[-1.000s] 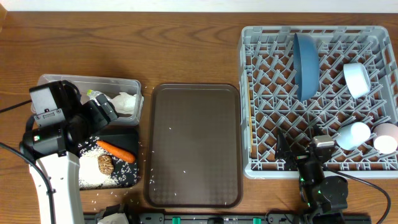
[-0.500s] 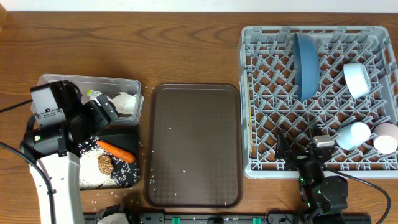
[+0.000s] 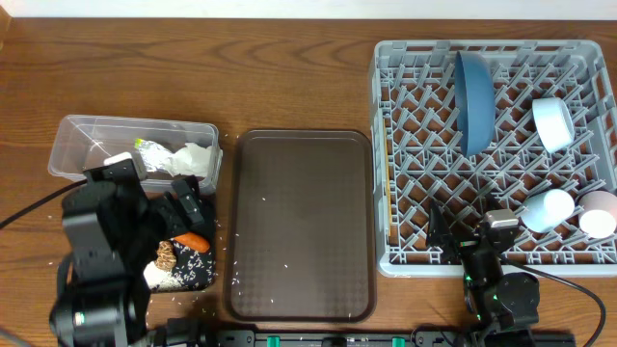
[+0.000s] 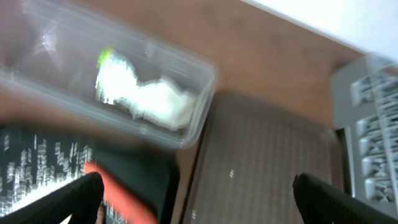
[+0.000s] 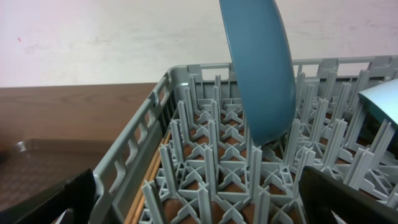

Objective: Sort waste into correct bins and load items into the dishwasher rack

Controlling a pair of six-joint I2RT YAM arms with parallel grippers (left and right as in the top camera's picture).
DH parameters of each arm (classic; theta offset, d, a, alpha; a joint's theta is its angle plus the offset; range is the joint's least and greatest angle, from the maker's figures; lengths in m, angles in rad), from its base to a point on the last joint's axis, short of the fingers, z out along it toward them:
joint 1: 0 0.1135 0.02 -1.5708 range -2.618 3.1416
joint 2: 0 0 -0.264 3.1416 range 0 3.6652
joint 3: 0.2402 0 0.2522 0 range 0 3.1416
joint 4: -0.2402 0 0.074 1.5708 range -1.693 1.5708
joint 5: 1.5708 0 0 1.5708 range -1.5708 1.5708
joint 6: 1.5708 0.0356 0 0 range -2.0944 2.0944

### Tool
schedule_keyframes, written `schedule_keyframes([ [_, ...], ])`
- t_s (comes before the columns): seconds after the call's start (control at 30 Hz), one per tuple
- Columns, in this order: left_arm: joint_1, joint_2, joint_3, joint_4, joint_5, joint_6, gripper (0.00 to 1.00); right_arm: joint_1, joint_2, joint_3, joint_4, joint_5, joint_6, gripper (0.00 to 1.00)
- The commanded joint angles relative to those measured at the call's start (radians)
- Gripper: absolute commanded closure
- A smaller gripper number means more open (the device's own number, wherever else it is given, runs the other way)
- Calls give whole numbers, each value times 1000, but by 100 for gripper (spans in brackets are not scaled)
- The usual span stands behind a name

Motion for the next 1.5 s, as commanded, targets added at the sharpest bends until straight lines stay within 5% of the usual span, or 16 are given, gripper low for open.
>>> schedule_keyframes([
  [0.0, -50, -86, -8, 71, -5, 146, 2, -6, -6, -2, -3, -7, 12, 1],
  [0.33, -118, -326, -56, 127, -5, 399, 2, -6, -6, -2, -3, -7, 12, 1],
  [0.8, -118, -653, -398, 290, 3, 382, 2, -6, -6, -2, -3, -7, 12, 1],
  [1.47, -175, -713, -853, 636, 6, 330, 2, -6, -6, -2, -3, -7, 12, 1],
])
